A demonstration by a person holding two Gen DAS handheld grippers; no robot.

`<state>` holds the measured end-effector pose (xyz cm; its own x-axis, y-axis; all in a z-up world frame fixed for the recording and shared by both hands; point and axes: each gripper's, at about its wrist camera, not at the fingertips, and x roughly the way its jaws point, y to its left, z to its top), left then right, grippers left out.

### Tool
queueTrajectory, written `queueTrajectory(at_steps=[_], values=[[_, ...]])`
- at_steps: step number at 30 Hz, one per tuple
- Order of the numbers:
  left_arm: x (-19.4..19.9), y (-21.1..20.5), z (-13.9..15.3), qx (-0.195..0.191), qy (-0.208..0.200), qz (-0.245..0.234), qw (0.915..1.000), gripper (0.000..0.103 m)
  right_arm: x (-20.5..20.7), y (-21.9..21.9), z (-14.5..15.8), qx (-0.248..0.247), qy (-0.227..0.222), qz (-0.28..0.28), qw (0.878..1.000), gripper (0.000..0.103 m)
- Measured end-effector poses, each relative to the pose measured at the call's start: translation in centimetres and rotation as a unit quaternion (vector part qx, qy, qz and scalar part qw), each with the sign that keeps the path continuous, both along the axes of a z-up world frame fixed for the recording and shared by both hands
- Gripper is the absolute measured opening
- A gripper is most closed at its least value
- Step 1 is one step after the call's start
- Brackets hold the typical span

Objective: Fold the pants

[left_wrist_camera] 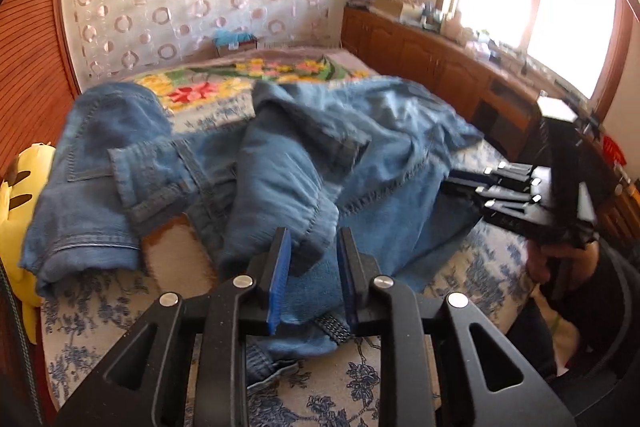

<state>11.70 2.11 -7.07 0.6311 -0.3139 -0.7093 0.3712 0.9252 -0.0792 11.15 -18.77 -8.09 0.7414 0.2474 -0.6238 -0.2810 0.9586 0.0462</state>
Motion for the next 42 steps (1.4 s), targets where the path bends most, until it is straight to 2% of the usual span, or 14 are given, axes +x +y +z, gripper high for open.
queueTrajectory(at_steps=[3,5,7,9,12,16,17,18,19,22,24,32,36,42], values=[[1.0,-0.7,-1.4,0.030,0.005,0.010,0.9995,0.025,-0.1,0.3,-0.3,0.000,0.001,0.003,1.000,0.026],[1.9,-0.9,-2.3,0.045,0.013,0.019,0.9987,0.031,-0.4,0.5,-0.7,0.000,0.000,0.004,1.000,0.026],[2.5,-1.0,-2.9,0.049,0.020,0.018,0.9984,0.045,-0.6,0.5,-0.7,0.001,0.000,0.006,1.000,0.026],[2.7,-1.3,-3.2,0.056,0.016,0.018,0.9981,0.050,-1.2,0.6,-0.9,0.001,0.000,0.008,1.000,0.026],[2.9,-1.8,-3.3,0.073,0.008,0.020,0.9971,0.050,-1.2,0.6,-1.0,0.003,0.001,0.009,1.000,0.026],[2.5,-1.9,-2.8,0.098,-0.031,0.024,0.9944,0.049,-1.3,0.6,-1.0,0.006,0.000,0.008,1.000,0.026],[2.5,-1.9,-2.6,0.101,-0.039,0.024,0.9938,0.048,-1.3,0.6,-1.1,0.007,0.000,0.008,1.000,0.026],[2.5,-1.7,-2.5,0.102,-0.044,0.023,0.9935,0.041,-1.4,0.7,-1.1,0.007,0.000,0.008,1.000,0.026],[2.5,-1.5,-2.3,0.102,-0.046,0.024,0.9934,0.027,-1.4,0.7,-1.1,0.007,0.000,0.008,1.000,0.026],[2.8,-0.4,-1.7,0.093,-0.050,0.030,0.9939,0.015,-1.4,0.6,-1.1,0.007,0.000,0.008,1.000,0.026],[2.8,0.6,-1.0,0.092,-0.056,0.039,0.9934,0.012,-1.4,0.7,-1.1,0.008,0.000,0.008,1.000,0.026],[2.0,6.3,1.6,0.055,-0.063,0.085,0.9928,0.009,-1.4,0.7,-1.1,0.007,0.001,0.007,1.000,0.026],[1.6,8.4,0.9,0.048,-0.044,0.101,0.9928,0.009,-1.4,0.7,-1.2,0.007,0.001,0.008,1.000,0.026],[0.6,8.8,0.2,0.037,-0.030,0.105,0.9934,0.012,-1.4,0.9,-1.3,0.006,0.002,0.008,1.000,0.026]])
